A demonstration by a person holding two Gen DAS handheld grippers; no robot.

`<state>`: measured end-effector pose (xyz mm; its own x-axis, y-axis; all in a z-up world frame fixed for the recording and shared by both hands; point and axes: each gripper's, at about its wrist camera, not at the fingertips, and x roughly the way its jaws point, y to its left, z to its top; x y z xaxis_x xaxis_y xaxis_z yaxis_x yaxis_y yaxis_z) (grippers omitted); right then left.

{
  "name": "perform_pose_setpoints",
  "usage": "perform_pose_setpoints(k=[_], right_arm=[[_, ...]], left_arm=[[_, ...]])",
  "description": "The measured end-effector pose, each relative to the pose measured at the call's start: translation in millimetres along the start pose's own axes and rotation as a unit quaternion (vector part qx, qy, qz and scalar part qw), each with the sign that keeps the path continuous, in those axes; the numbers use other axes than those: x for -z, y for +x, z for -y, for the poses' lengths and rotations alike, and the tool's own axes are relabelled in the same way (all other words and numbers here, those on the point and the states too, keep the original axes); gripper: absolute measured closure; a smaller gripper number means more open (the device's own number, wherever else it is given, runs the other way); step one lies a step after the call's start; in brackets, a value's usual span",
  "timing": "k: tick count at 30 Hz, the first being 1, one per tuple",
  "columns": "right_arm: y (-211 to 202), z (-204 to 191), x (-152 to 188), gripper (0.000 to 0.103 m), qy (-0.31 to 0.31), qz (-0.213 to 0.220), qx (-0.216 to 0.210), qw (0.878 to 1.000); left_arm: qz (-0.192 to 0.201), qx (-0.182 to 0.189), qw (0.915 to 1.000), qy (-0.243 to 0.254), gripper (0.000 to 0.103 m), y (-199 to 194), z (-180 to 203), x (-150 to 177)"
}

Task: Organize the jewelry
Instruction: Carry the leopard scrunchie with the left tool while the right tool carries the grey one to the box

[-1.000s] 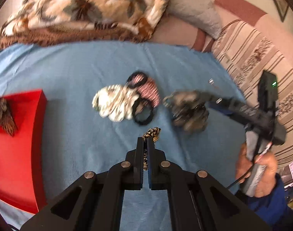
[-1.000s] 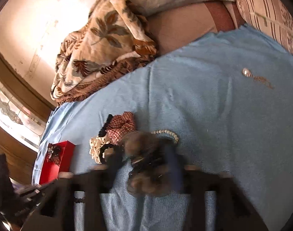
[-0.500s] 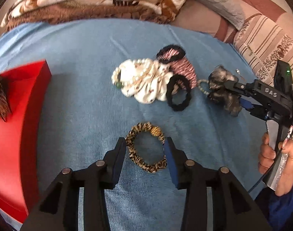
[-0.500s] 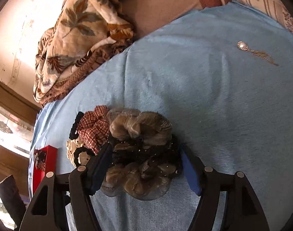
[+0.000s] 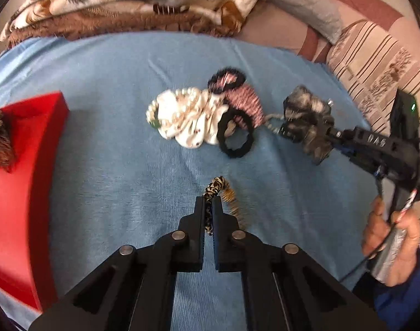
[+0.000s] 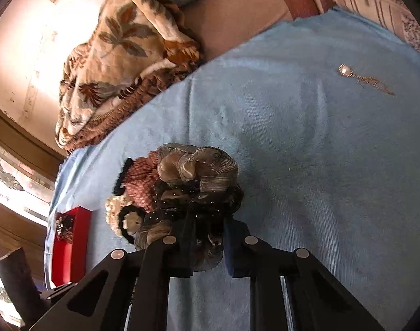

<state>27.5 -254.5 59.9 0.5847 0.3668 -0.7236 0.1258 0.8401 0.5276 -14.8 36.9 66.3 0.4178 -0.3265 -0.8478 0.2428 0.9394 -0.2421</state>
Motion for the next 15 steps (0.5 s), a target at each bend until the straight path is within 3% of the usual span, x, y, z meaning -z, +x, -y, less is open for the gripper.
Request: perform_pose_setpoints(k=[7,11,15], right_arm=[[-36,-18,29,0.086,-0.019,0.039,0.008,0.999],[-51,-40,54,0.086,-0.045,0.038,0.016,0.998],[-55,-78,68,0.086,-0.089,0.022,0.011,0.996]], left_arm=[[0.057,0.012,0.9981,-0.019,0.099,-73,-19,7],[0.088,-0.015,0.9956,-0.028,0.099,-103,-48,12],[0.106,-0.048,0.9908,-0.068,0.099,-120,-102,19]])
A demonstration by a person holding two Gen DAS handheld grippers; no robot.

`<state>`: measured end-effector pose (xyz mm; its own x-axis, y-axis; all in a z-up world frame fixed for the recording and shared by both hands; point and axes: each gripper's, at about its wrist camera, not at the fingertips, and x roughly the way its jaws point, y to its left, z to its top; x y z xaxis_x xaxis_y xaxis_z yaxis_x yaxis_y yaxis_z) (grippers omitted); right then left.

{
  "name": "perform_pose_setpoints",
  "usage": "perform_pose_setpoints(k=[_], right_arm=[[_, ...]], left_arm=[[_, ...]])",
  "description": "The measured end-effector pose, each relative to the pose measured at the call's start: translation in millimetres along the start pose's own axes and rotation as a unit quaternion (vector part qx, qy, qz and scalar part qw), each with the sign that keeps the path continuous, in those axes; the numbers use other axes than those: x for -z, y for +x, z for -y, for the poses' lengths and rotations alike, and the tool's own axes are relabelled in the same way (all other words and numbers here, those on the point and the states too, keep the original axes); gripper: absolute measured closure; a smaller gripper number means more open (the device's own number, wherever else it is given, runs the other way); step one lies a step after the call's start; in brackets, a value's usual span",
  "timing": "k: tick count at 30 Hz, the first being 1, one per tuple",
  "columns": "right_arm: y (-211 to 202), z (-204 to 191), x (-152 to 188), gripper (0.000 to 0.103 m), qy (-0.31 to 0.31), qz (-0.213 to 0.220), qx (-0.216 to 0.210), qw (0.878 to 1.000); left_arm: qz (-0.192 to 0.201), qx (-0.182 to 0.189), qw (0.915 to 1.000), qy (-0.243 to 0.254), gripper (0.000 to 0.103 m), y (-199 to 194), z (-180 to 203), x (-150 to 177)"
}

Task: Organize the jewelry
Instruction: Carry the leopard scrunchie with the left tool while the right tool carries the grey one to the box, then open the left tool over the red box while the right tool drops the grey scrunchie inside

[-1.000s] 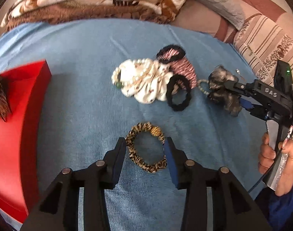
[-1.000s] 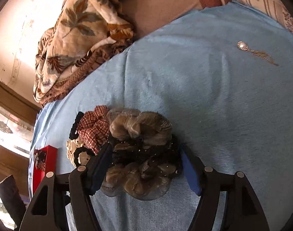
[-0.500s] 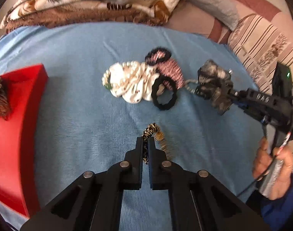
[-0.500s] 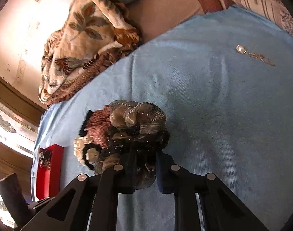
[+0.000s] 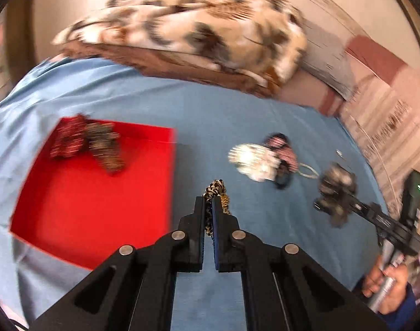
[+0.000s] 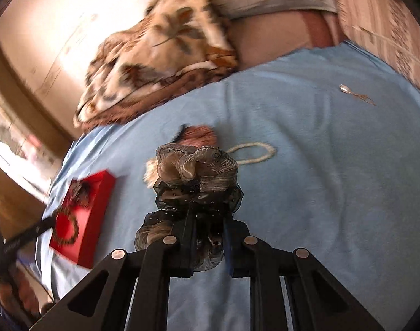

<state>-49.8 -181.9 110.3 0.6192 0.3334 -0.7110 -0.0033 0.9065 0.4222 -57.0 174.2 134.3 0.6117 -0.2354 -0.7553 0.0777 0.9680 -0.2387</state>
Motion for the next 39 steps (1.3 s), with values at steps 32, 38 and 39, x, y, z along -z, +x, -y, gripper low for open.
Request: perform_pose_setpoints(k=[32,38,39], right_arm=[[219,-277,-9,0.073,-0.213,-0.136,0.04,0.967],[204,-281,-15,0.039,-0.207,-0.119,0.031,0.971],[199,-282,-15,0.036,-0.207,-0.115,0.029,0.971]], left_arm=[[0.042,-0.029,0.9789,-0.198,0.066,39,-212,-38],[0.075,-0.043,0.9802,-0.178,0.051,21,-204,-36],[0.076,-0.046,0.9805,-0.175,0.051,20,-203,-36]])
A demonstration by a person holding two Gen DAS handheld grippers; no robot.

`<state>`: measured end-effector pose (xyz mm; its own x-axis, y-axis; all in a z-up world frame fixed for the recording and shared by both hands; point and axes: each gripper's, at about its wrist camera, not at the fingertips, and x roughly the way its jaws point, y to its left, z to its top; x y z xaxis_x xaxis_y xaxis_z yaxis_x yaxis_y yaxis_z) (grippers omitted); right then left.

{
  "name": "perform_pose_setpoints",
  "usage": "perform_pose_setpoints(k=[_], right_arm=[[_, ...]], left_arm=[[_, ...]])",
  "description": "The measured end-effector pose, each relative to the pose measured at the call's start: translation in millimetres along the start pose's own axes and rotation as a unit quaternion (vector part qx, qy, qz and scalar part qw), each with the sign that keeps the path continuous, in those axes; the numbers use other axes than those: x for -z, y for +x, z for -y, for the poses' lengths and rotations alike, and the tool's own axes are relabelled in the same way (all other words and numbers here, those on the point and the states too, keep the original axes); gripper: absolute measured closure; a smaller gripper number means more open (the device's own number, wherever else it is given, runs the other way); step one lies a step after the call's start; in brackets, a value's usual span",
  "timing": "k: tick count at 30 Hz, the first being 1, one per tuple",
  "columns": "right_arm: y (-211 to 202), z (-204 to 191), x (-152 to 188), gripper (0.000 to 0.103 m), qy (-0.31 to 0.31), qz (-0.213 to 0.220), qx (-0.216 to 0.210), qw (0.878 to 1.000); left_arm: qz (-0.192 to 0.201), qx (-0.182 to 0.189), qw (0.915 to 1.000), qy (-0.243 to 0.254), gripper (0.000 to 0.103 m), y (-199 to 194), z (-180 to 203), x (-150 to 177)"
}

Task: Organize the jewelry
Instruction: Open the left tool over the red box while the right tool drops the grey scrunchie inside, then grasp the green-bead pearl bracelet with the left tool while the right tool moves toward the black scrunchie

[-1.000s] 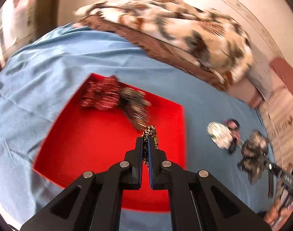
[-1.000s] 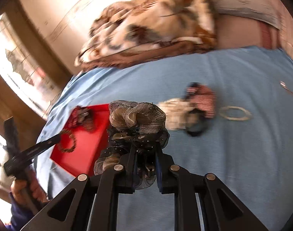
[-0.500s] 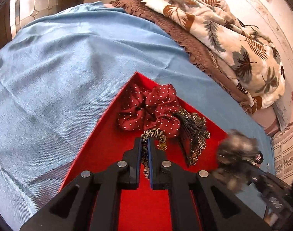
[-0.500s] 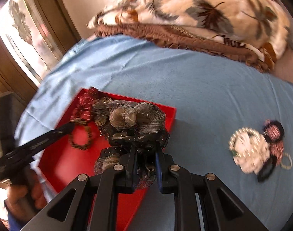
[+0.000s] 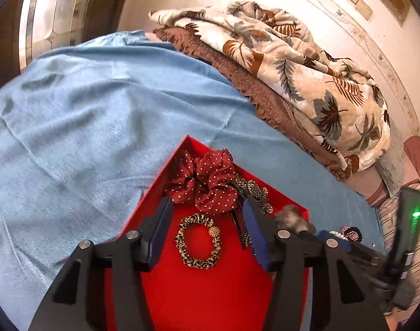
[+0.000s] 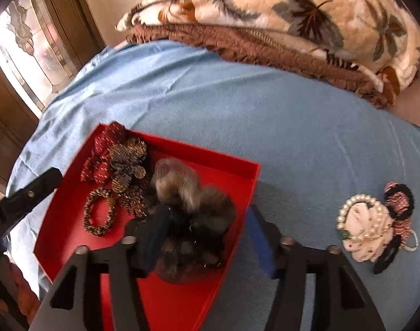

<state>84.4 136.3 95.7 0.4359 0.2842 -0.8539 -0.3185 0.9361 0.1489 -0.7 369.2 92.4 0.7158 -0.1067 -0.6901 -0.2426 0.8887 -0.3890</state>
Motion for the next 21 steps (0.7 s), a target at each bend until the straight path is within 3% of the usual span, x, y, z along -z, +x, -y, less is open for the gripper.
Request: perform_pose_setpoints(k=[6,12,16,21], right_arm=[[-49,24,26,0.032,0.011,0.019,-0.006,1.0],[-92,100,94,0.031,0.037,0.007,0.046,0.998],[-118,172,139,0.031,0.097,-0.003,0.086,0.992],[-144,235,168,0.031,0.15,0.009,0.089,0.985]], left_arm=[[-0.001,-0.022,0.9996,0.015,0.051,-1,3,6],[0.018,-0.041,0.9977,0.051,0.051,-13,20,19],[0.033,-0.029,0.9959,0.079,0.051,-25,40,34],[0.014,0.016,0.9943,0.104,0.051,-43,81,55]])
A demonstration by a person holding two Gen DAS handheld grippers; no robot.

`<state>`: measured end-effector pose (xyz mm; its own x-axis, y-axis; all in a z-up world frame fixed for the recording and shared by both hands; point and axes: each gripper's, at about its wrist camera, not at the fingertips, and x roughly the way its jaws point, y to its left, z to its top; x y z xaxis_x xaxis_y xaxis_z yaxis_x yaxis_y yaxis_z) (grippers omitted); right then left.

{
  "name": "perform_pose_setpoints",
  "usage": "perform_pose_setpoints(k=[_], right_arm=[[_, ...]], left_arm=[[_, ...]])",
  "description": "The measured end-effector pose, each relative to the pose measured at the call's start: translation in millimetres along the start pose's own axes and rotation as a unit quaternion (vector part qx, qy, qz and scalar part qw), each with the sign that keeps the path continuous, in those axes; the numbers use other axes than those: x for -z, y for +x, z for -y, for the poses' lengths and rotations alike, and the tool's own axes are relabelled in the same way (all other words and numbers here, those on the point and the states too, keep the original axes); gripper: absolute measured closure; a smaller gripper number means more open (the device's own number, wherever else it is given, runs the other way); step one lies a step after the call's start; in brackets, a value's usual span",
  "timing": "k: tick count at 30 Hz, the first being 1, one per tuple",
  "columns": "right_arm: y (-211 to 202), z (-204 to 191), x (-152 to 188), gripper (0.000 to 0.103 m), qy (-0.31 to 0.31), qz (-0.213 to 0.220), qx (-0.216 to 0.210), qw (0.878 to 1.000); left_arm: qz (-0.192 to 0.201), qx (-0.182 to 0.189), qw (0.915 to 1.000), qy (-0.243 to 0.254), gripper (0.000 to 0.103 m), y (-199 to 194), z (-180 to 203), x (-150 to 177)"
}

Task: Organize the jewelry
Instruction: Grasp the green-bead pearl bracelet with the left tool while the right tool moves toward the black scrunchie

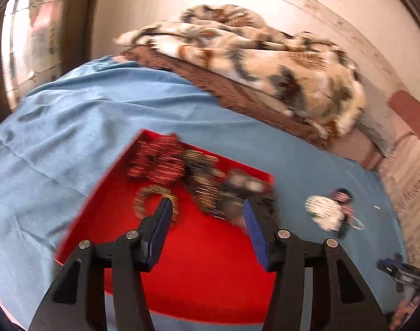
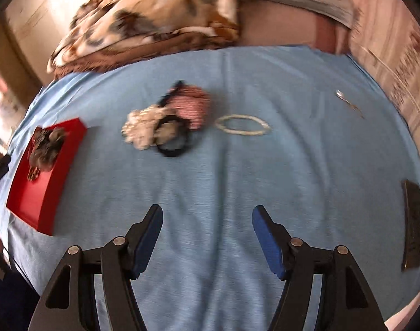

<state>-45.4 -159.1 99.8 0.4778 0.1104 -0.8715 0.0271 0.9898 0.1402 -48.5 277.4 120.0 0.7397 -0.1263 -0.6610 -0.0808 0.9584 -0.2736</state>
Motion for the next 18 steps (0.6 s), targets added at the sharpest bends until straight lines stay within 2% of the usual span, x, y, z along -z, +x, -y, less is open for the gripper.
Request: perform_pose_setpoints(k=[4,8,14,18], right_arm=[[2,17,-6,0.031,0.012,0.016,-0.016,1.0],[13,21,-18,0.031,0.014,0.032,-0.043,0.998],[41,17,-48,0.031,0.002,0.052,-0.078,0.996],[58,17,-67,0.031,-0.005,0.063,-0.091,0.994]], left_arm=[[-0.026,0.036,0.9988,0.021,0.051,0,44,4],[-0.07,0.057,0.9947,0.049,0.051,21,92,9],[-0.111,0.065,0.9863,0.103,0.051,72,158,15],[-0.138,0.075,0.9797,0.125,0.059,114,192,21]])
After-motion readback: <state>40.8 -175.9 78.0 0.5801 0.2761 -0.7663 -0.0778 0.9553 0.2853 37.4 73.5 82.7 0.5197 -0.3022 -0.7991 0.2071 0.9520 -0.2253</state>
